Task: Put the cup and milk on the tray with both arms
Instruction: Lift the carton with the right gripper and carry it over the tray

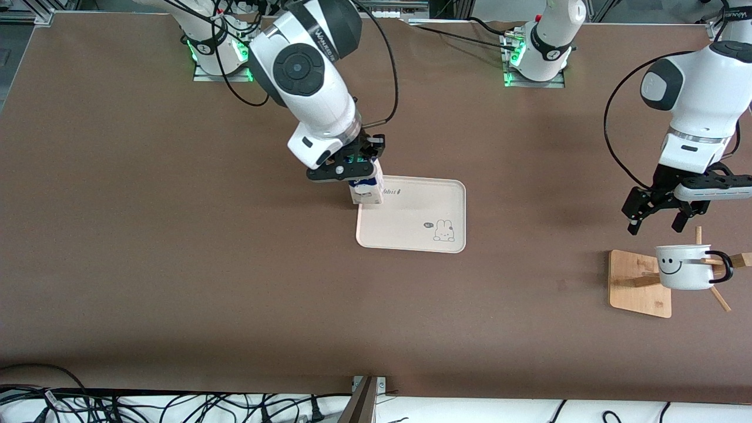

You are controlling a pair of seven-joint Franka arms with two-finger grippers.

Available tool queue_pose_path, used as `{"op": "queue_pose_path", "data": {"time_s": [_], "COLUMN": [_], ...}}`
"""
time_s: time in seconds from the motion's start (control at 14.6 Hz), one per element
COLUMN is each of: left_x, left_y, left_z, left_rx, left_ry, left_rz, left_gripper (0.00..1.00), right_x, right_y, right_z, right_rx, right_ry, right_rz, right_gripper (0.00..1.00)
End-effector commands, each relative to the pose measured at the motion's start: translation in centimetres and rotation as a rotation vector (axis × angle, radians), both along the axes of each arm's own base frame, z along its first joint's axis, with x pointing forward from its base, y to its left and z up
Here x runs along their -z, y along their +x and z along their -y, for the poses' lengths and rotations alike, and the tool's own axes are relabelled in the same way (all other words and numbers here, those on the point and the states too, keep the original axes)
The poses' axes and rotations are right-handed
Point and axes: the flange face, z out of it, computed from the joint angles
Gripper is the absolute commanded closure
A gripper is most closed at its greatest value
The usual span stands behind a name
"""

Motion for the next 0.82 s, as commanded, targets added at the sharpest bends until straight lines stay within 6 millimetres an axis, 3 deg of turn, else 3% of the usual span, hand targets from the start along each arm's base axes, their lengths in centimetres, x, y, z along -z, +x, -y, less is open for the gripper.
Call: {"op": "queue_pose_path", "data": {"time_s": [0.0,0.34,0.76], "left_x": [1.2,2.5,2.9], "left_y": [0.6,1.5,3.5], "left_z": [-0.2,-0.8,-2.1], "left_rx": [0.023,0.019,0.005], "left_ry": [0.029,0.031,0.037], "left_rz": [0.017,0.046,0.054], "left_gripper": [0.00,0.00,0.00], "right_x": [2.0,5.2,8.2], "right_y": [0.0,1.2,0.7], "right_z": [-2.1,-3.0,-4.0], "right_rx": [0.025,0.070,0.059], "right_ry": [0.012,0.037,0.005], "right_rz": [0.007,0.041,0.019], "right_gripper": [0.64,0.64,0.64]}}
